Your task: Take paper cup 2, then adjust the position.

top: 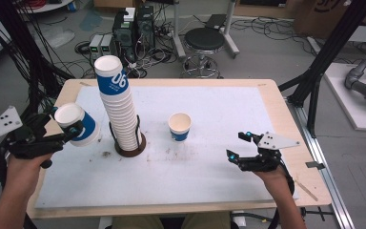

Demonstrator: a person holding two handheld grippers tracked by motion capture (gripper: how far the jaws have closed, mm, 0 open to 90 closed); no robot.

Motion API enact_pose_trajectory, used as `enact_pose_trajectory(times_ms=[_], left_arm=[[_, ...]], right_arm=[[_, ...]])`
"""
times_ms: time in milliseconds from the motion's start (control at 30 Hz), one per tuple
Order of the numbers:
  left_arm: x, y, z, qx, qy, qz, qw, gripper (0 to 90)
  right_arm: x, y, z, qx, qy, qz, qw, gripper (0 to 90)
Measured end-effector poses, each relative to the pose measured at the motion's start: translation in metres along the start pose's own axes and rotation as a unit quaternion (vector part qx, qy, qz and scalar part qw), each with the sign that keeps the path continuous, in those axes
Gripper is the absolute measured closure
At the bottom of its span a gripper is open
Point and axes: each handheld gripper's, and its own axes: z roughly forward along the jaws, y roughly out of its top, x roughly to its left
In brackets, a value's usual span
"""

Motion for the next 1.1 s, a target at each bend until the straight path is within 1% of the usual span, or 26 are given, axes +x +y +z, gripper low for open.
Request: enact_pose_trajectory(times_ms=[67, 233, 367, 433, 533, 633, 767, 867, 967, 1067, 1100], left_arm=[[-0.003, -0.004, 0.000, 0.006, -0.001, 0.006, 1.0000, 29.0], [-0.007, -0.010, 0.001, 0.006, -0.006, 0.003, 1.0000, 29.0], [-0.012, -0.010, 0.003, 0.007, -0.011, 0.005, 0.9999, 29.0], [-0.015, -0.010, 0.004, 0.007, -0.014, 0.006, 0.9999, 29.0], [-0.020, -0.010, 0.006, 0.006, -0.021, 0.008, 0.9997, 28.9], [-0.028, -0.012, 0.009, 0.003, -0.034, 0.006, 0.9994, 28.9], [-0.037, -0.015, 0.015, 0.010, -0.056, 0.005, 0.9984, 29.0], [-0.042, -0.017, 0.021, 0.015, -0.068, 0.005, 0.9976, 29.0], [-0.047, -0.021, 0.029, 0.017, -0.082, 0.003, 0.9965, 29.0], [-0.053, -0.023, 0.034, 0.019, -0.091, 0.001, 0.9957, 29.0], [-0.055, -0.025, 0.037, 0.020, -0.096, 0.000, 0.9952, 29.0]], right_arm=[[0.001, 0.000, -0.001, 0.001, 0.000, -0.002, 1.0000, 21.2], [0.003, -0.001, -0.004, -0.002, -0.003, -0.005, 1.0000, 21.2], [0.004, 0.000, -0.005, -0.003, -0.001, -0.003, 1.0000, 21.2], [0.004, 0.000, -0.006, -0.004, -0.002, -0.006, 1.0000, 21.2], [0.003, 0.000, -0.008, -0.007, -0.003, -0.004, 1.0000, 21.2], [0.002, 0.000, -0.008, -0.007, -0.005, -0.004, 1.0000, 21.2], [0.002, 0.000, -0.007, -0.005, -0.003, -0.006, 1.0000, 21.1], [0.003, 0.000, -0.006, -0.004, -0.001, -0.004, 1.0000, 21.2], [0.003, 0.000, -0.004, -0.006, 0.006, -0.004, 1.0000, 21.2], [0.004, 0.001, -0.002, -0.004, 0.011, -0.005, 0.9999, 21.1], [0.003, 0.001, -0.002, -0.004, 0.013, -0.009, 0.9999, 21.1]])
